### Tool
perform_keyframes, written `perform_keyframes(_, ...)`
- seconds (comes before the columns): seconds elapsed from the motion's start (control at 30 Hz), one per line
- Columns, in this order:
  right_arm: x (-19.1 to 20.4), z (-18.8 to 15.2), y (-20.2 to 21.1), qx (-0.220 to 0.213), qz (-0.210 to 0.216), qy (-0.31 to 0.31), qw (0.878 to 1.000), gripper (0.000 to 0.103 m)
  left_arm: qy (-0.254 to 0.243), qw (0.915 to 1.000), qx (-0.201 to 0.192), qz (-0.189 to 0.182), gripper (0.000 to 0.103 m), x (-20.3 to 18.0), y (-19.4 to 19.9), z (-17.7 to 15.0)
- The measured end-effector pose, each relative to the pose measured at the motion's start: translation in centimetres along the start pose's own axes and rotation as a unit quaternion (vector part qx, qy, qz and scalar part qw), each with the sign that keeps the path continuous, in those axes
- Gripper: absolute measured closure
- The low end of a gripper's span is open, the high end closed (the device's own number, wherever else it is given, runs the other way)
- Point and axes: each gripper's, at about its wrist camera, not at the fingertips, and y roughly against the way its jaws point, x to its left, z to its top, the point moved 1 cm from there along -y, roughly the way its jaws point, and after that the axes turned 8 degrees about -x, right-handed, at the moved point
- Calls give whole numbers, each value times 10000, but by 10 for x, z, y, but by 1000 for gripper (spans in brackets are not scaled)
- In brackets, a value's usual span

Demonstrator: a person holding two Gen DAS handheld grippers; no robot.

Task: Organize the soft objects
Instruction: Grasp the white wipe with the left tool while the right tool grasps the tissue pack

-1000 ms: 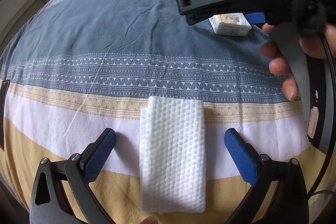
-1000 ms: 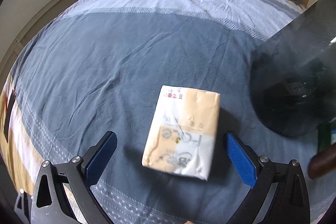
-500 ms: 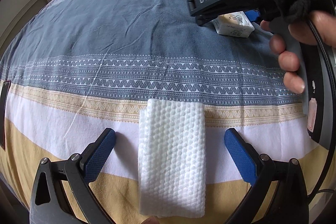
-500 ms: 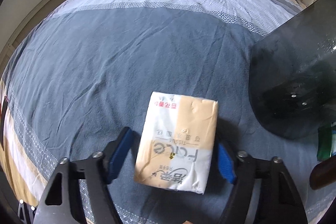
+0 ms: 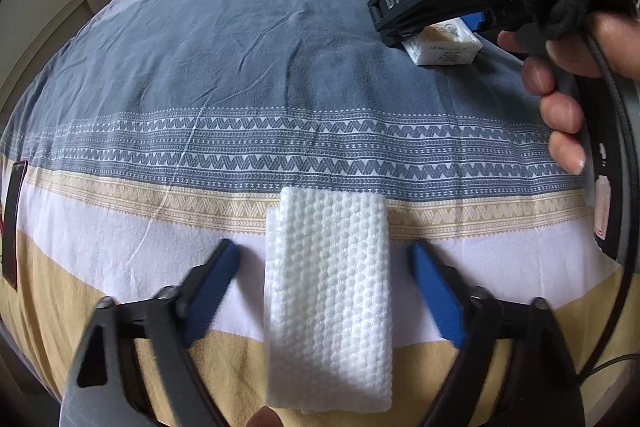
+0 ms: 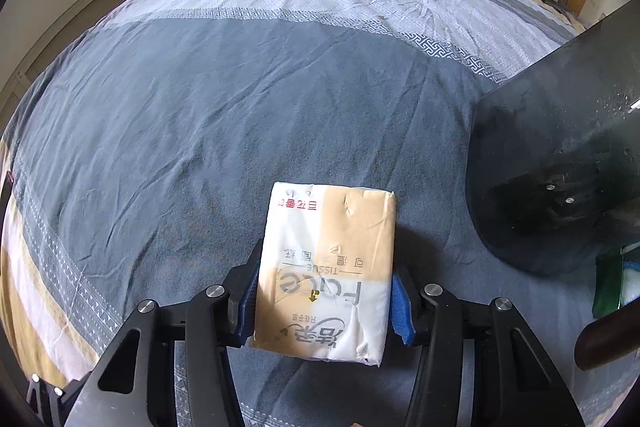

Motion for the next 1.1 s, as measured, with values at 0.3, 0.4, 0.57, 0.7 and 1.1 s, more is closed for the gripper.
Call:
perform_keyframes(0.3,2,0,1,-34,-63,19,10000,53,-198,9998,-67,-29,81,-14,11,-5)
perform_keyframes(0.4,4,-1,2,-58,-96,62,9999,55,-58,9999,-96,-111,90,-12,15,-7)
perform_keyframes(0.57,3,-1,2,-89,-81,49,9999,55,-69,9998,-126,-131,91,-12,20,-9)
perform_keyframes(0.7,3,-1,6,-124,-71,71,9999,55,-98,9998,-105,-116,91,-12,24,-9)
perform_keyframes(1.1,5,-4,21,-286,-158,191,9993,55,126,9997,-90,-175,91,-5,28,1)
